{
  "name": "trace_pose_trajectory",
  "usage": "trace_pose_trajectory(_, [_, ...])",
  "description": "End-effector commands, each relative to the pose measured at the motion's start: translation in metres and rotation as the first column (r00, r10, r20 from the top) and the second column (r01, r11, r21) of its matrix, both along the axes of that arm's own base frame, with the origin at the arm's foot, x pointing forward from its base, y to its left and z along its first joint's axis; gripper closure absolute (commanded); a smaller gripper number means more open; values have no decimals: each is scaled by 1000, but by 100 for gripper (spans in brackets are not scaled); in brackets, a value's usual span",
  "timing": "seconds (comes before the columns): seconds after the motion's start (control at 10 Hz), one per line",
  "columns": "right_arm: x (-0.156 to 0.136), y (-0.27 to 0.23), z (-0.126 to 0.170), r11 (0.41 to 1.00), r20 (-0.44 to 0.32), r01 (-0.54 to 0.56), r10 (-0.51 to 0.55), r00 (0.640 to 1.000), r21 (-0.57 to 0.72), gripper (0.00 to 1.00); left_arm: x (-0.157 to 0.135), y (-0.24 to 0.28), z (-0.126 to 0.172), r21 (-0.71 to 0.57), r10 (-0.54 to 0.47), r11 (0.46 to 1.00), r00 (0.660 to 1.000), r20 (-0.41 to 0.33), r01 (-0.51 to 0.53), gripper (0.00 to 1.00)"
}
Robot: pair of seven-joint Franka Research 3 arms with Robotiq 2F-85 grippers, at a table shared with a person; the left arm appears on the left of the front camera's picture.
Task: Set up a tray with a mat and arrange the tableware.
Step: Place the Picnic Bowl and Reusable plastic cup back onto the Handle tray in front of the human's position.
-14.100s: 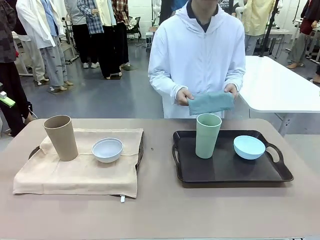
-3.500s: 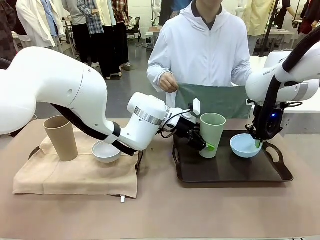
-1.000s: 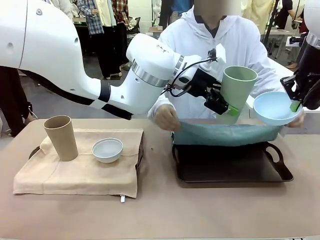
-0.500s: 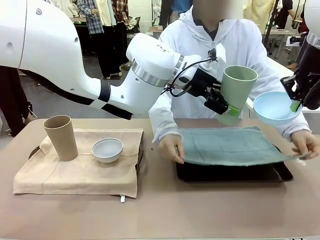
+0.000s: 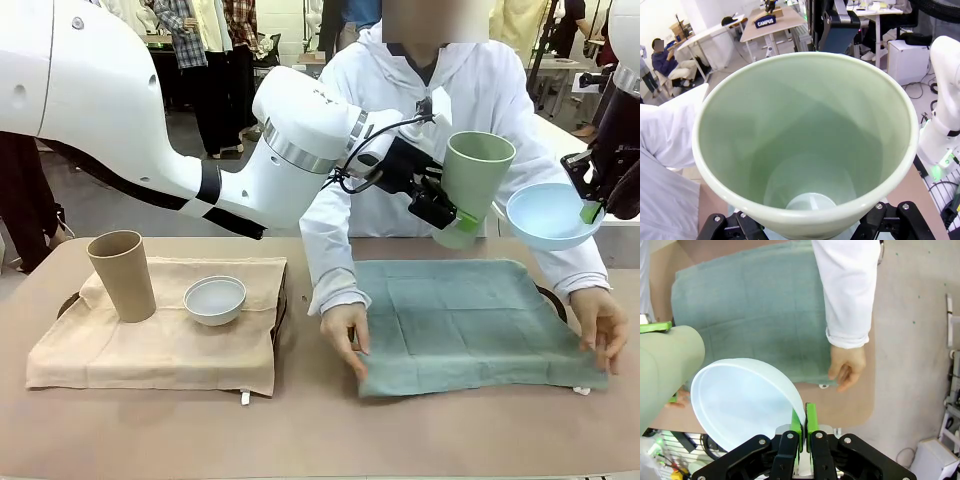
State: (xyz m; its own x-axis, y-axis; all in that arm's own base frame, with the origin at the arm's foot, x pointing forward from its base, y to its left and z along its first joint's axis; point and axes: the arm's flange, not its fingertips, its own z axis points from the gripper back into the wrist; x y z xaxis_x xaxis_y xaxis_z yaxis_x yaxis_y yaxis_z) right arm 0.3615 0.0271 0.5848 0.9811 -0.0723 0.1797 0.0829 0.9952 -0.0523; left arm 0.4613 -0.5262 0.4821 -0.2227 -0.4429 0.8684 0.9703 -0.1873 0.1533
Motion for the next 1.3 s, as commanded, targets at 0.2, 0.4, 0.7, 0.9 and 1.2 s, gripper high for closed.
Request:
trace_pose_trajectory(0.2, [3,-1,1,1000,1,-7,7,1000,1,100,-3,4,1,-6,-17,1000,1000,5,17,100])
trace_pose_trajectory(0.4, [3,-1,1,1000,1,-7,7,1000,1,100,-3,4,1,-6,-17,1000,1000,5,17,100])
trace_pose_trajectory(0.7, [3,-1,1,1000,1,-7,7,1000,1,100,-3,4,1,-6,-17,1000,1000,5,17,100])
trace_pose_trajectory(0.9, [3,-1,1,1000,1,-7,7,1000,1,100,-3,4,1,-6,-17,1000,1000,5,17,100])
trace_pose_trajectory(1.2, [3,-1,1,1000,1,-7,7,1000,1,100,-3,4,1,-6,-17,1000,1000,5,17,100])
